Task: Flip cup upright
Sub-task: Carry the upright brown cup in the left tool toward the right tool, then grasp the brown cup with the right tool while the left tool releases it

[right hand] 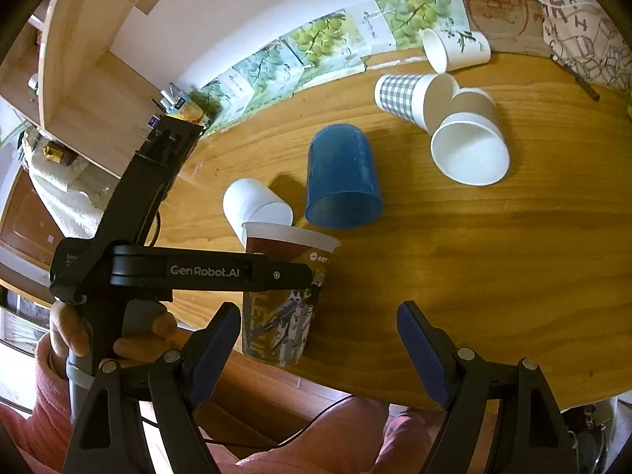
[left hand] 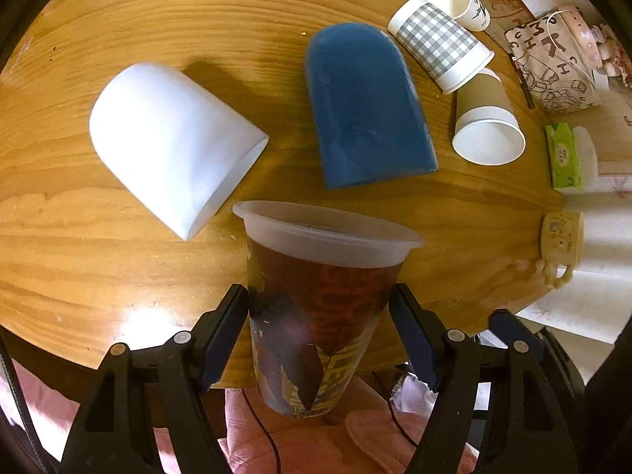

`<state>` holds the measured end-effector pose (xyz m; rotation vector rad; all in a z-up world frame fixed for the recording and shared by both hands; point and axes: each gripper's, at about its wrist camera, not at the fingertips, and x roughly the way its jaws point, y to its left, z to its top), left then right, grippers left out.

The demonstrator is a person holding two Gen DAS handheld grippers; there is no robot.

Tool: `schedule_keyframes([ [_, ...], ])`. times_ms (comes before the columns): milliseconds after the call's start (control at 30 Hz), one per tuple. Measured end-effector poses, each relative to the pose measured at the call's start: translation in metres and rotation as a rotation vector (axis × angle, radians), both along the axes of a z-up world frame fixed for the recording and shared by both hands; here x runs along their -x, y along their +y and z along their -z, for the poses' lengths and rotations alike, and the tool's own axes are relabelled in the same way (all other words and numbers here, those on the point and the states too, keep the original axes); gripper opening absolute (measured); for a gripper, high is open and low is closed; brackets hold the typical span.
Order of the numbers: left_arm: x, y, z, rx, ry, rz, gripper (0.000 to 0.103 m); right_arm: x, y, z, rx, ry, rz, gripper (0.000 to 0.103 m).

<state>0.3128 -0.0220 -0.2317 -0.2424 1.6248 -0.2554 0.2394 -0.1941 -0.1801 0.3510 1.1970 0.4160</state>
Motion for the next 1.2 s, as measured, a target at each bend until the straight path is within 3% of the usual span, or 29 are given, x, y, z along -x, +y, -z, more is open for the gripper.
schedule_keyframes([
  [667, 0.002, 0.003, 0.003, 0.044, 0.007, 0.009, 0.078, -0.002, 0.011, 0.019, -0.050, 0.080, -0.002, 0.082],
  [800, 0.005, 0.001, 0.001, 0.038, -0.011, 0.021, 0.085, -0.003, 0.009, 0.022, -0.061, 0.091, 0.000, 0.082],
  [1200, 0.019, 0.004, -0.025, 0.016, -0.143, -0.008, 0.085, 0.000, 0.009, 0.034, -0.064, 0.096, -0.030, 0.082],
])
